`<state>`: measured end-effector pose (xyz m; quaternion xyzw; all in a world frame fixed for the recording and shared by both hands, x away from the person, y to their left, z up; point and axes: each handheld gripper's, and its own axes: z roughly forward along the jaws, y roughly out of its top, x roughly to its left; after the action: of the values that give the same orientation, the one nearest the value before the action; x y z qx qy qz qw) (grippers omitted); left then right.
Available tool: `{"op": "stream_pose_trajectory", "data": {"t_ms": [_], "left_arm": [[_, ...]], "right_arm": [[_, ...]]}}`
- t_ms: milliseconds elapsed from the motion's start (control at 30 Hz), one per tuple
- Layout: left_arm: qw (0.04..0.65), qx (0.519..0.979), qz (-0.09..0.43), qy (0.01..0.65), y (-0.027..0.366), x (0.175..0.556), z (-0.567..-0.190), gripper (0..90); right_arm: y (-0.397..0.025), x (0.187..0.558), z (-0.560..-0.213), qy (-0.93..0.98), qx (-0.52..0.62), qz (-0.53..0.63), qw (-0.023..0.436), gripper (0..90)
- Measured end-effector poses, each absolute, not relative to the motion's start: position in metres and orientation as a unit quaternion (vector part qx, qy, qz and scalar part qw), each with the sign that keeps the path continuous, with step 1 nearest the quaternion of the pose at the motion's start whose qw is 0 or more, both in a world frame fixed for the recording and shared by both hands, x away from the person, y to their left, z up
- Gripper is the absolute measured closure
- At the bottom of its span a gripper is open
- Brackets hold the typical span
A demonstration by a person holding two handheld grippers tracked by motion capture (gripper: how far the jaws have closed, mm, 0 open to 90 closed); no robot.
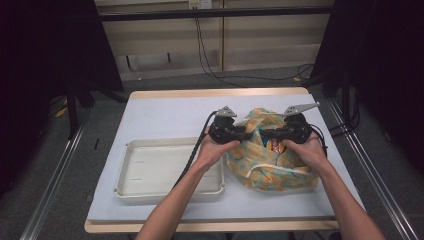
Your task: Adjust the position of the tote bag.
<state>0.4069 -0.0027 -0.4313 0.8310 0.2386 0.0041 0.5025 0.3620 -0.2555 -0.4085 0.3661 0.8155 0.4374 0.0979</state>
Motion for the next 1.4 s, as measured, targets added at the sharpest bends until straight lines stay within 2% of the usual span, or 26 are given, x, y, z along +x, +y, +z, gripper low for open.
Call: {"op": "stream_pose_trajectory", "data": {"t_ms": [33, 200, 400, 433, 500, 600, 933, 1033, 1167, 1233, 1400], "left_arm": [[0.502, 0.831, 0.005, 0.238, -0.002, 0.408, -0.432, 89.6], [0.492, 0.828, 0.001, 0.27, 0.004, 0.413, -0.439, 90.0], [0.497, 0.828, -0.017, 0.259, 0.001, 0.406, -0.445, 90.0], [0.497, 0.828, -0.018, 0.257, 0.0, 0.404, -0.444, 87.9], [0.499, 0.831, -0.006, 0.246, -0.003, 0.398, -0.439, 75.9], [0.515, 0.825, 0.003, 0.234, -0.001, 0.39, -0.428, 64.1], [0.549, 0.818, -0.013, 0.17, -0.003, 0.361, -0.407, 60.5], [0.538, 0.829, -0.015, 0.153, -0.009, 0.353, -0.409, 53.6], [0.529, 0.835, -0.018, 0.15, -0.015, 0.348, -0.416, 48.9], [0.527, 0.837, -0.026, 0.144, -0.016, 0.345, -0.42, 50.8], [0.517, 0.846, -0.049, 0.12, -0.016, 0.34, -0.421, 82.5]], "right_arm": [[-0.256, 0.361, -0.407, 0.815, 0.367, 0.438, 0.097, 90.0], [-0.272, 0.359, -0.398, 0.796, 0.378, 0.462, 0.105, 90.0], [-0.279, 0.357, -0.393, 0.784, 0.382, 0.475, 0.115, 90.0], [-0.278, 0.358, -0.393, 0.782, 0.384, 0.476, 0.116, 90.0], [-0.276, 0.359, -0.391, 0.78, 0.384, 0.48, 0.118, 90.0], [-0.274, 0.36, -0.389, 0.778, 0.384, 0.481, 0.122, 90.0], [-0.273, 0.364, -0.391, 0.774, 0.393, 0.48, 0.129, 90.0], [-0.274, 0.366, -0.392, 0.771, 0.396, 0.481, 0.13, 90.0], [-0.275, 0.366, -0.395, 0.769, 0.4, 0.48, 0.131, 90.0], [-0.275, 0.366, -0.395, 0.769, 0.401, 0.479, 0.133, 90.0], [-0.274, 0.367, -0.396, 0.769, 0.405, 0.474, 0.141, 90.0]]}}
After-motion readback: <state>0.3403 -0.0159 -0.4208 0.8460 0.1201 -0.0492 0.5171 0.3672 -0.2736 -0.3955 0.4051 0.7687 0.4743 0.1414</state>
